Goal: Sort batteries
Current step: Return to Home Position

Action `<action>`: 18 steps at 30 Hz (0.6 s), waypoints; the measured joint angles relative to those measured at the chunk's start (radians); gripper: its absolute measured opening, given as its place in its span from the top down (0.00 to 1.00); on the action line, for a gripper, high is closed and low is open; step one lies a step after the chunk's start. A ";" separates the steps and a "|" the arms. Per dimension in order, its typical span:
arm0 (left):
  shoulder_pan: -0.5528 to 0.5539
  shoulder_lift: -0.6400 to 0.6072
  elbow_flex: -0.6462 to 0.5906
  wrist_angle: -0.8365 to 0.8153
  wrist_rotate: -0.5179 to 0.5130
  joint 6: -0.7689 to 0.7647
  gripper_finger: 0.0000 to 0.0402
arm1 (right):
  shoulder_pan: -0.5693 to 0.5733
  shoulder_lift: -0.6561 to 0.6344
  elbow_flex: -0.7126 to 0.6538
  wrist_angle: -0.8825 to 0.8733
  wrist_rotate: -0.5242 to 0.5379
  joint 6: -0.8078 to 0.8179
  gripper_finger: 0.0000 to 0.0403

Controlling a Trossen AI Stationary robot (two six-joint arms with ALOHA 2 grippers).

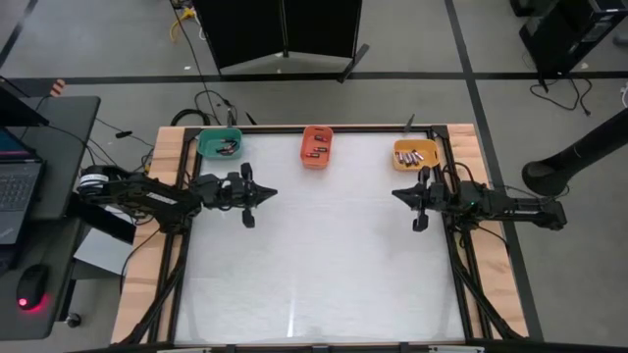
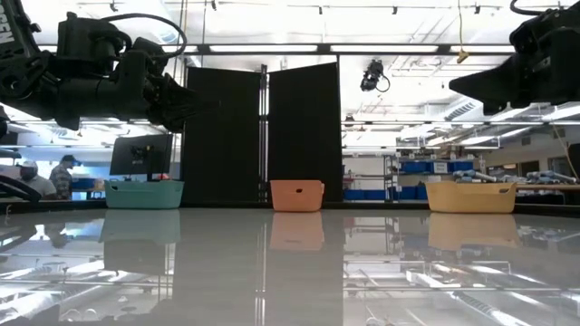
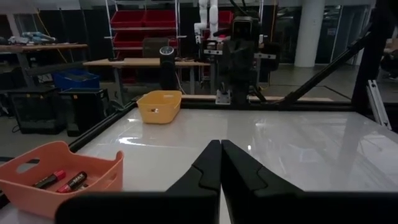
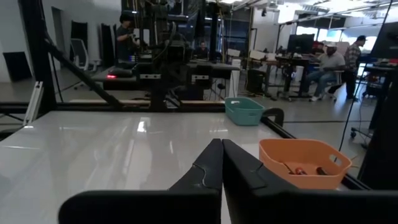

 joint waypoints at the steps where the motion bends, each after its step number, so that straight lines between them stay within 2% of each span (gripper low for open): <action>1: 0.000 0.000 0.000 0.002 0.000 0.000 0.96 | 0.000 0.003 0.000 0.001 0.000 0.004 0.95; 6: 0.000 -0.007 -0.009 0.086 0.000 0.009 0.96 | 0.000 0.004 0.000 -0.001 0.001 0.006 0.89; 12: 0.002 -0.030 -0.087 0.222 -0.007 0.018 0.96 | 0.000 0.004 0.000 0.000 0.001 0.005 0.88; 18: 0.002 -0.092 -0.087 0.107 -0.011 0.019 0.96 | 0.000 0.003 0.000 0.001 0.002 0.005 0.89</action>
